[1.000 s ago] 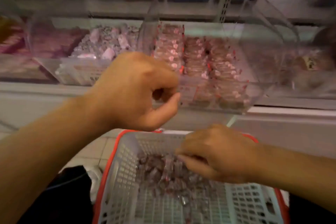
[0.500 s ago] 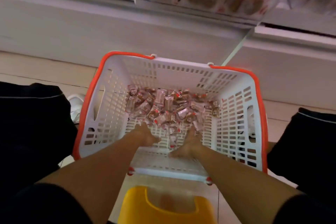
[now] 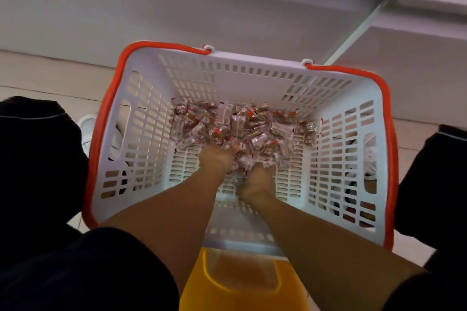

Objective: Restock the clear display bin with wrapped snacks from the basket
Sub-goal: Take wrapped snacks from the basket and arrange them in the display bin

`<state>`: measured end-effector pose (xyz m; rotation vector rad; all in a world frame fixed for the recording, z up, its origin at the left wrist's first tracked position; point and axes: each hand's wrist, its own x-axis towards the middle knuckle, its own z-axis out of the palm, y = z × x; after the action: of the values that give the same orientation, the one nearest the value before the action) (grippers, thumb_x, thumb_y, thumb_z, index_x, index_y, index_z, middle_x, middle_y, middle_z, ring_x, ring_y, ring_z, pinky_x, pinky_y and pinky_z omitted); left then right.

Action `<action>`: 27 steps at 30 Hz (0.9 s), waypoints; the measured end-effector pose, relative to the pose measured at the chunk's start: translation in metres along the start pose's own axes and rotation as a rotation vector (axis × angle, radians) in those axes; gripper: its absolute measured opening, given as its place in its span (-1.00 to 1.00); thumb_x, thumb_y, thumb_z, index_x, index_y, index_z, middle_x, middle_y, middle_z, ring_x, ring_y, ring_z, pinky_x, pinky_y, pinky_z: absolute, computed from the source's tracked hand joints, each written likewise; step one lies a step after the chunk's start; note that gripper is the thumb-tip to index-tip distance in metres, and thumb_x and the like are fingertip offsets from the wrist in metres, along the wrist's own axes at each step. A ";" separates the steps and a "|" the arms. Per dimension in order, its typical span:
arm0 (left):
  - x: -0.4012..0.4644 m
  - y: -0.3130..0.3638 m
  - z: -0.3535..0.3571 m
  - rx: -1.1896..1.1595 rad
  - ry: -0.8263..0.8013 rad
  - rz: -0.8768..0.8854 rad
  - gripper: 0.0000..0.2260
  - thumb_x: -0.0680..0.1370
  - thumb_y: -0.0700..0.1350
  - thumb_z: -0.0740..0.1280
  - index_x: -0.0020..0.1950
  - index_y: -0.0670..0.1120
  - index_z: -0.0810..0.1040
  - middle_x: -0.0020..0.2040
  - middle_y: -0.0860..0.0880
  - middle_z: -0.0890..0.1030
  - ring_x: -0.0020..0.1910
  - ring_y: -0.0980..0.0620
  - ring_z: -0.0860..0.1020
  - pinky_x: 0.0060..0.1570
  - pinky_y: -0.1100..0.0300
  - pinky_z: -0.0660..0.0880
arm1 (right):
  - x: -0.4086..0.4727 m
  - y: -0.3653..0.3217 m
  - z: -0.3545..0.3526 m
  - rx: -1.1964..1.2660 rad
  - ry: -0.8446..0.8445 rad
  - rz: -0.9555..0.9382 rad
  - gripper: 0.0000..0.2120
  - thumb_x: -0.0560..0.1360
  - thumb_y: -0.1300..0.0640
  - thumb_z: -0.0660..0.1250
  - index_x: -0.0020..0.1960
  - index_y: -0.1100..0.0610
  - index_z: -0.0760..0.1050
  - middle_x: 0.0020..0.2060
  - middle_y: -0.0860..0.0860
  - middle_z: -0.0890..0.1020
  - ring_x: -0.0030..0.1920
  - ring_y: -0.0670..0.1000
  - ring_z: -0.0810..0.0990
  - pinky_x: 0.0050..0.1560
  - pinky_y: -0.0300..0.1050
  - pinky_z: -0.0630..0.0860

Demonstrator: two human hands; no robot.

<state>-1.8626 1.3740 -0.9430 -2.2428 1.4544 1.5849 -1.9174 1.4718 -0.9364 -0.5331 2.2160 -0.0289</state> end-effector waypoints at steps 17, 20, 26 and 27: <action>-0.022 -0.007 -0.036 -0.182 0.060 0.080 -0.73 0.32 0.01 0.61 -0.18 -0.06 0.58 -0.21 -0.06 0.67 -0.18 -0.06 0.64 -0.10 0.09 0.60 | -0.005 0.002 -0.036 0.936 -0.222 0.141 -0.61 0.37 0.46 0.51 0.08 0.23 0.45 0.11 0.26 0.58 -0.12 0.21 0.69 -0.24 -0.04 0.67; -0.032 -0.002 -0.053 -0.335 -0.122 0.042 -0.73 0.39 -0.11 0.57 -0.03 -0.21 0.62 -0.21 -0.16 0.69 -0.39 0.02 0.60 -0.34 0.18 0.57 | -0.012 0.001 -0.058 1.095 -0.276 0.108 -0.58 0.34 0.35 0.56 0.07 0.19 0.42 -0.01 0.20 0.65 -0.28 0.07 0.71 -0.38 -0.16 0.62; -0.060 0.036 -0.090 -0.605 -0.465 0.117 -0.75 0.49 -0.20 0.45 0.10 -0.31 0.58 -0.10 -0.22 0.67 -0.36 0.05 0.65 -0.46 0.33 0.52 | -0.030 -0.020 -0.124 1.460 -0.351 -0.009 -0.57 0.24 0.12 0.56 0.08 0.19 0.61 -0.12 0.08 0.73 -0.21 -0.03 0.67 -0.39 -0.25 0.57; -0.066 0.046 -0.093 -0.633 -0.505 0.144 -0.77 0.49 -0.24 0.44 0.09 -0.31 0.58 -0.08 -0.24 0.67 -0.31 0.02 0.67 -0.43 0.32 0.55 | -0.035 -0.025 -0.132 1.503 -0.310 -0.039 -0.61 0.27 0.14 0.54 0.07 0.20 0.62 -0.09 0.07 0.73 -0.17 -0.03 0.66 -0.39 -0.26 0.57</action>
<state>-1.8306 1.3444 -0.8283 -1.7429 1.0897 2.7045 -1.9869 1.4417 -0.8202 0.2672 1.3277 -1.3768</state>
